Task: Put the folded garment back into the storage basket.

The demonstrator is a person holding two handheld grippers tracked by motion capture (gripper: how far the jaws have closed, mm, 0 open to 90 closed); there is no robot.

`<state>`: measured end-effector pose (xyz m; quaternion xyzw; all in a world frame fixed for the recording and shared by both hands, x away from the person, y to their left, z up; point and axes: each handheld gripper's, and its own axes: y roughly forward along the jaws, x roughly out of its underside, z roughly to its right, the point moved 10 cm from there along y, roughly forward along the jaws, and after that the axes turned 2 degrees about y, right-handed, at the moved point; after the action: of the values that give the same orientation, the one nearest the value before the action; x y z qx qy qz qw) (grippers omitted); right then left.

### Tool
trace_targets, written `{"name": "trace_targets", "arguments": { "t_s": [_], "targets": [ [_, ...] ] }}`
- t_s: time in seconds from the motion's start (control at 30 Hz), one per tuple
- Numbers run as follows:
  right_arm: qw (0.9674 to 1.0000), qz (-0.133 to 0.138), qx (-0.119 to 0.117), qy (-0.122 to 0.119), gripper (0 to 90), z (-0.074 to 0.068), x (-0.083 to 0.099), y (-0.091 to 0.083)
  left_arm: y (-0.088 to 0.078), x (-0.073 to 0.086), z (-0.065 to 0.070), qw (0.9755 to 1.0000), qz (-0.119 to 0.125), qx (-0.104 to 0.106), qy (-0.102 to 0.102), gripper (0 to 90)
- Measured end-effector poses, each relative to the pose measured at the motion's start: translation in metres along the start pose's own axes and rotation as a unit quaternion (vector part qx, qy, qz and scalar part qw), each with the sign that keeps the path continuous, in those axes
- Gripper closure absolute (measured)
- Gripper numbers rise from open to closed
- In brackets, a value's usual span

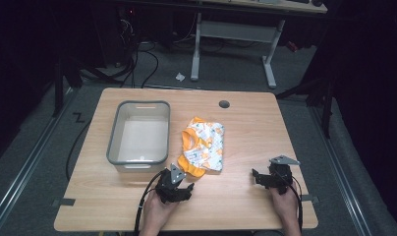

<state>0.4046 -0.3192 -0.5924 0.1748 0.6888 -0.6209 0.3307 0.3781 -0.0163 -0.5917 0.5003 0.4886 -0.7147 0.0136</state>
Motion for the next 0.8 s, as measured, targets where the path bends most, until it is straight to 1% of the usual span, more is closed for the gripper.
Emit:
{"name": "trace_targets", "arguments": {
  "t_s": [0.33, 0.8],
  "targets": [
    [1.0000, 0.000, 0.000, 0.000, 14.7, 0.0000, -0.0002, 0.0001, 0.0002, -0.0002, -0.0001, 1.0000, 0.000, 0.000, -0.002, 30.4],
    [1.0000, 0.000, -0.001, -0.001, 14.7, -0.0001, -0.0002, 0.0001, 0.0015, -0.0005, 0.0016, 1.0000, -0.003, 0.004, 0.001, 25.4]
  ]
}}
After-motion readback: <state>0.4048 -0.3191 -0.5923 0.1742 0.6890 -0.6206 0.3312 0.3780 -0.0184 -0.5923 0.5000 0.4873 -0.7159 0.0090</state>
